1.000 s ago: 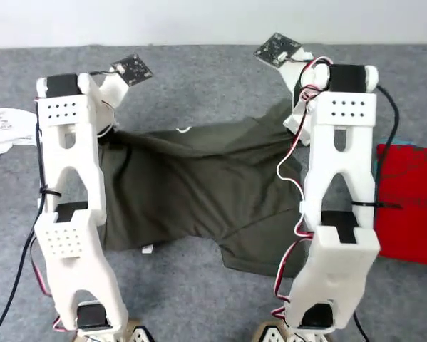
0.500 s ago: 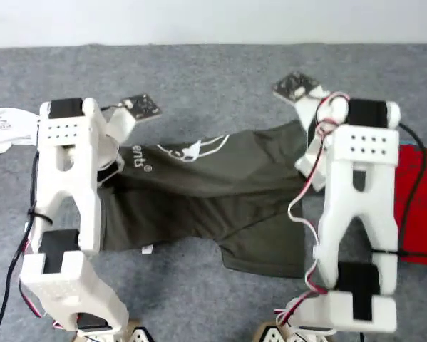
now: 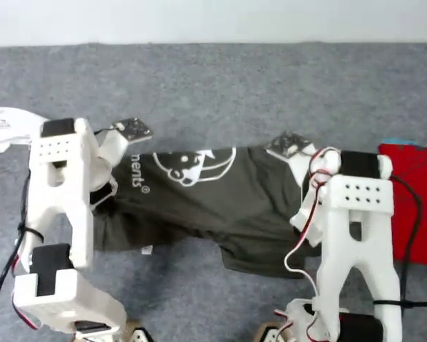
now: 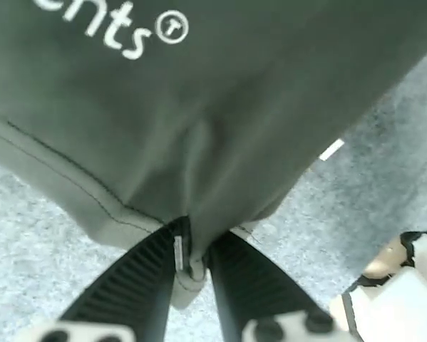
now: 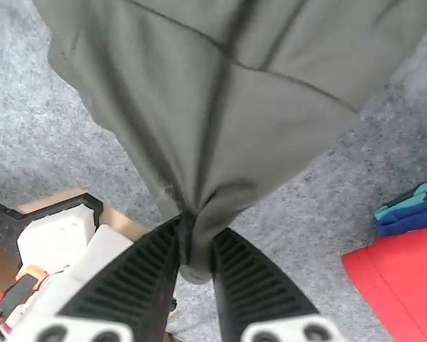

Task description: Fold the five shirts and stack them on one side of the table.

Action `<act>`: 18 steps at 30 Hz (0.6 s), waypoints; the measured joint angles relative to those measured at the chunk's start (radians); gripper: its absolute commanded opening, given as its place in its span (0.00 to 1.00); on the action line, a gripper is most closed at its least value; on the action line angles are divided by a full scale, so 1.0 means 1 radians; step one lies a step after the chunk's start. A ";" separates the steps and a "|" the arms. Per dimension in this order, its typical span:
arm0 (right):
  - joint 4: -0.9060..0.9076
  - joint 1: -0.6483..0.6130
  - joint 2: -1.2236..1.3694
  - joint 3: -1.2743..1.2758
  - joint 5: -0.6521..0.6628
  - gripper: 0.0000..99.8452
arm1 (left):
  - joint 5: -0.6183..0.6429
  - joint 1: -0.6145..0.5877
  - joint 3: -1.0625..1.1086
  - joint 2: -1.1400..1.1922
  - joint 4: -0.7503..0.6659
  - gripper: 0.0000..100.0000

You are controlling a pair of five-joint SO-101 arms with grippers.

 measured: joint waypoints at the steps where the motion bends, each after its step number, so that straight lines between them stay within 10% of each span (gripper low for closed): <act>1: 0.000 0.000 -0.002 0.003 0.000 0.01 | -0.009 -0.003 0.006 -0.005 0.000 0.02; 18: 0.000 0.009 -0.002 -0.075 -0.002 0.23 | -0.044 -0.109 0.064 -0.356 0.017 0.18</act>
